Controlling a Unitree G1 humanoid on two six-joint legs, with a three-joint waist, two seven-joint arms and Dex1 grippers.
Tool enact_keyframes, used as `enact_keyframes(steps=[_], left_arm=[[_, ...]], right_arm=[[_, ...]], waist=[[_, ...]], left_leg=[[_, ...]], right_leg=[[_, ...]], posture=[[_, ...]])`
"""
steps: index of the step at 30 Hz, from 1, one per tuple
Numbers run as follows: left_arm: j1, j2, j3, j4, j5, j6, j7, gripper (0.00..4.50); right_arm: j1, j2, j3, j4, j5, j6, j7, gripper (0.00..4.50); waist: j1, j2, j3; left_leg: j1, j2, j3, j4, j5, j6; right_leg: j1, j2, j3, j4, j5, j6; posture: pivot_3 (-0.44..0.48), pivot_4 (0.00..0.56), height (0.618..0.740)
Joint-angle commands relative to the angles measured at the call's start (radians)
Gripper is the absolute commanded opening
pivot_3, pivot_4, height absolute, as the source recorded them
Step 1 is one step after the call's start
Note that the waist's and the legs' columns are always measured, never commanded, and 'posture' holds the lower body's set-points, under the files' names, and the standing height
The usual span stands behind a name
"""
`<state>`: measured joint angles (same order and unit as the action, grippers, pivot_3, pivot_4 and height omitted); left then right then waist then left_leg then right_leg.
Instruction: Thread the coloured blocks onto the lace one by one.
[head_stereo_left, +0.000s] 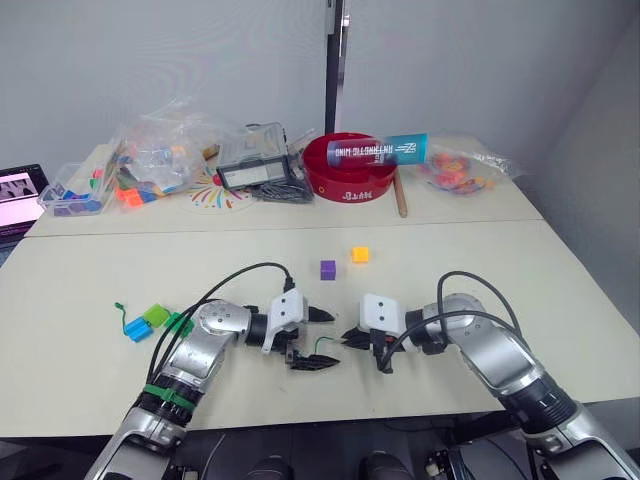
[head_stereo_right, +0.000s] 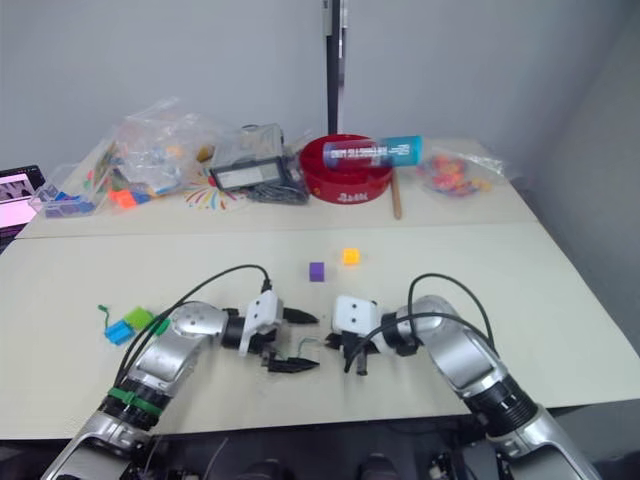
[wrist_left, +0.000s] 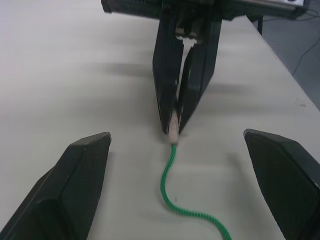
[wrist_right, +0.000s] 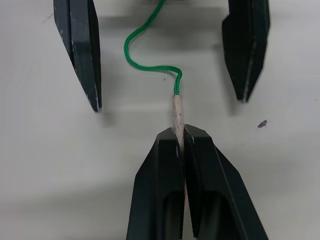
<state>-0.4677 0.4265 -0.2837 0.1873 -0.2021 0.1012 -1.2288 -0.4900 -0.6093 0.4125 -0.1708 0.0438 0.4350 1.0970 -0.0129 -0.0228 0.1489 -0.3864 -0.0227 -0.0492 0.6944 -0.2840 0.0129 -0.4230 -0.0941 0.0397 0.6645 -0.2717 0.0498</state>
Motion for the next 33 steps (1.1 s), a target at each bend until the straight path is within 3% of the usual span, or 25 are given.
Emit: enact_keyframes(steps=[1,11,26,29,33], left_arm=[[-0.016,-0.005,0.010,-0.001,-0.009,-0.022,-0.002,3.39],[-0.008,-0.011,0.005,-0.002,-0.004,-0.021,0.000,0.02],[-0.015,-0.001,0.019,0.003,-0.019,-0.028,-0.024,0.02],[-0.015,0.012,0.017,-0.012,-0.007,-0.026,-0.023,0.73],[-0.019,0.008,-0.007,0.013,0.035,-0.053,-0.006,2.11]], right_arm=[[0.007,-0.010,-0.016,-0.039,0.010,0.004,0.000,0.00],[0.009,-0.013,-0.019,-0.049,0.013,0.014,-0.001,0.00],[0.014,-0.019,-0.023,-0.054,0.014,0.024,0.002,0.00],[0.017,-0.021,-0.024,-0.058,0.014,0.026,0.001,0.00],[0.019,-0.021,-0.024,-0.063,0.016,0.029,0.000,0.00]], waist=[[0.000,0.000,0.000],[0.001,0.000,0.000],[0.000,0.000,0.000],[0.000,0.000,0.000],[0.001,0.000,0.000]], left_leg=[[0.000,0.000,0.000,0.000,0.000,0.000],[0.000,0.000,0.000,0.000,0.000,0.000],[0.000,0.000,0.000,0.000,0.000,0.000],[0.000,0.000,0.000,0.000,0.000,0.000],[0.000,0.000,0.000,0.000,0.000,0.000]], right_leg=[[0.000,0.000,0.000,0.000,0.000,0.000],[0.000,0.000,0.000,0.000,0.000,0.000],[0.000,0.000,0.000,0.000,0.000,0.000],[0.000,0.000,0.000,0.000,0.000,0.000],[0.000,0.000,0.000,0.000,0.000,0.000]], posture=[[0.000,0.150,0.740],[0.000,0.150,0.740],[0.000,0.150,0.740],[0.000,0.150,0.740],[0.000,0.150,0.740]])
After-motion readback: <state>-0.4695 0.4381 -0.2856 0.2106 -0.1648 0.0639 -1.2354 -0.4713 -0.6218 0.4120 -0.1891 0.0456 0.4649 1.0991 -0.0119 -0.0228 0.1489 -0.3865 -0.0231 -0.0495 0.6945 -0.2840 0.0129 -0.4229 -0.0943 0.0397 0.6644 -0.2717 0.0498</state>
